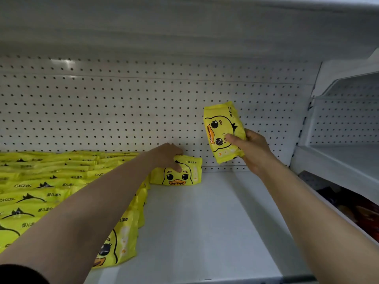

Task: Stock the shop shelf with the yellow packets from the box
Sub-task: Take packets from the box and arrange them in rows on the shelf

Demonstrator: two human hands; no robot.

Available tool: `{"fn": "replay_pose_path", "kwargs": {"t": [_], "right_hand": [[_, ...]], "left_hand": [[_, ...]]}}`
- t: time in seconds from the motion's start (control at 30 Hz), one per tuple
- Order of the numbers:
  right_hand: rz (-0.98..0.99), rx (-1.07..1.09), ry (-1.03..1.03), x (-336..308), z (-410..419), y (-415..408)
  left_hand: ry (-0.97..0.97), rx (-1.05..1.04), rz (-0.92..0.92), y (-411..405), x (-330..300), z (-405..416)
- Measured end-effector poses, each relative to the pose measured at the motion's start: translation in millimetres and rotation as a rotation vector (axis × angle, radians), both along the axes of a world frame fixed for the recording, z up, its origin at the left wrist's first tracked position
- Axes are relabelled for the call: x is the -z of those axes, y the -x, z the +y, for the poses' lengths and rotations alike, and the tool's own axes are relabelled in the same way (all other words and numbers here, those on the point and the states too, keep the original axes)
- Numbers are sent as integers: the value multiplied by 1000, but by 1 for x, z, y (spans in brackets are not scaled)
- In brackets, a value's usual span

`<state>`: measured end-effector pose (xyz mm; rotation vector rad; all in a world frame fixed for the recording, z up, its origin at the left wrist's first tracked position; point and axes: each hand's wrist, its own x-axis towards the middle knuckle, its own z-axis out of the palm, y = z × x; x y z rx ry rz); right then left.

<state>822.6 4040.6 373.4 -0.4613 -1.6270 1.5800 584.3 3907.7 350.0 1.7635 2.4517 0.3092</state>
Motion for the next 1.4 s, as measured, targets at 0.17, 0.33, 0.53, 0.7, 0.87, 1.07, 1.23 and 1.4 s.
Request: {"fn": "replay_pose_path", "kwargs": {"t": [0.17,0.33,0.53,0.7,0.87,1.07,1.23,1.4], "right_hand": [[3,-4,-7,1,0,6],[-5,-2,-7,5,0,7],[5,18,9,7,3,1],[-1,19,15,9,5,-2],[-18,20,20,13,7,-2],[-50,5,2,14,9,0],[-271,-10,-187,11,16,3],[-525,-122,-409,16,12,23]], "left_hand": [[-129,4,94,3,8,1],[-185,-55,176,7,14,6],[-193,-27,274,10,15,11],[-185,-15,467,6,16,15],[-219,-121,582,-4,16,16],[-220,-184,510,-13,7,17],[-675,-135,-29,-18,-27,7],[-543,249,-218,-39,-55,-14]]}}
